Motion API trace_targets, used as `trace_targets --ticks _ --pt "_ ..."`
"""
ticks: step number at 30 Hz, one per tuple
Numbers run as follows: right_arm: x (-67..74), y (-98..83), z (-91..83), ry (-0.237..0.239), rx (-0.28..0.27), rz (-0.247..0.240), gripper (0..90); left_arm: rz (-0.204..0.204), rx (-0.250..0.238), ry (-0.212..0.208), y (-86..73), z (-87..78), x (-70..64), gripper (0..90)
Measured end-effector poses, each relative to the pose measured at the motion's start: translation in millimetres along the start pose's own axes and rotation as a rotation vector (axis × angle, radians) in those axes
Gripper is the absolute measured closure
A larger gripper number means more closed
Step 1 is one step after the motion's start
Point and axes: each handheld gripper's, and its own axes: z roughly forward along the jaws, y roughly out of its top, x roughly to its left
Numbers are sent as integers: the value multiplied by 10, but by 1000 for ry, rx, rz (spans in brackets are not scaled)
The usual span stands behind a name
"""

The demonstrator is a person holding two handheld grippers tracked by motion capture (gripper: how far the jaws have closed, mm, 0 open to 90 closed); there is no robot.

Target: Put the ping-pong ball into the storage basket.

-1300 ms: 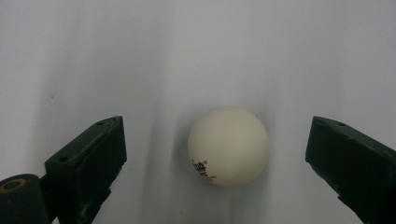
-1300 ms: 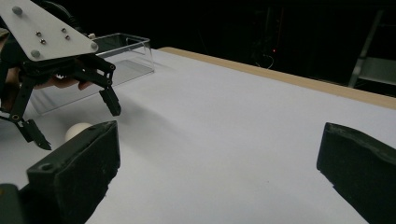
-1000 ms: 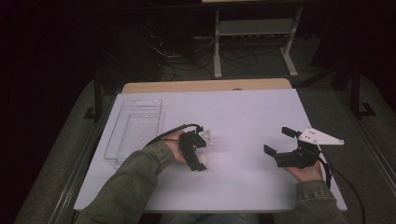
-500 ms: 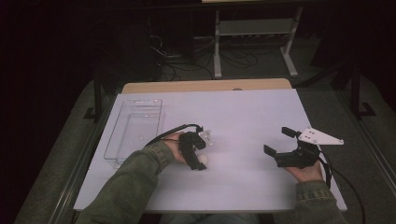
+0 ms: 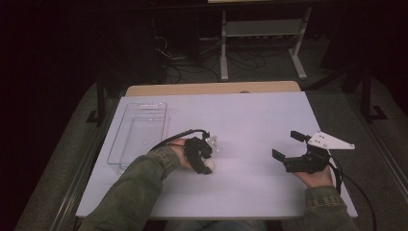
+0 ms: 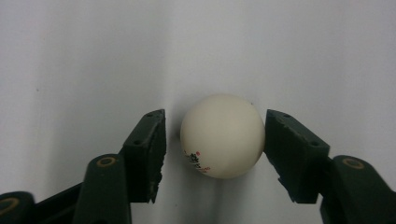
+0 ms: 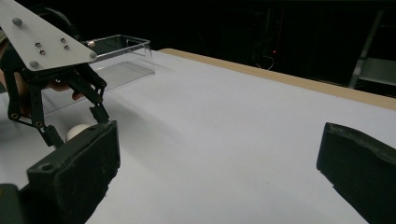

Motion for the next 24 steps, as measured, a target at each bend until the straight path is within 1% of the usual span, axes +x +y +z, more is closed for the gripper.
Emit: trace_targets --ticks 7,12,16,20,22,24 --pt "0 -1 2 0 1 -1 0 2 -1 -1 4 1 -8 501" --pt "-2 -4 8 0 5 -4 0 0 -4 -23 9 -12 -8 508" --pt "0 -2 5 0 3 -4 0 0 3 -29 16 -9 -15 509" --pt "3 -1 3 1 3 -5 0 21 -1 -26 25 -35 -36 510" --pt "3 -1 4 3 3 -4 0 26 -7 -31 26 -59 -40 510" --pt "2 -1 6 3 4 -5 0 29 -5 -27 31 -84 -42 511"
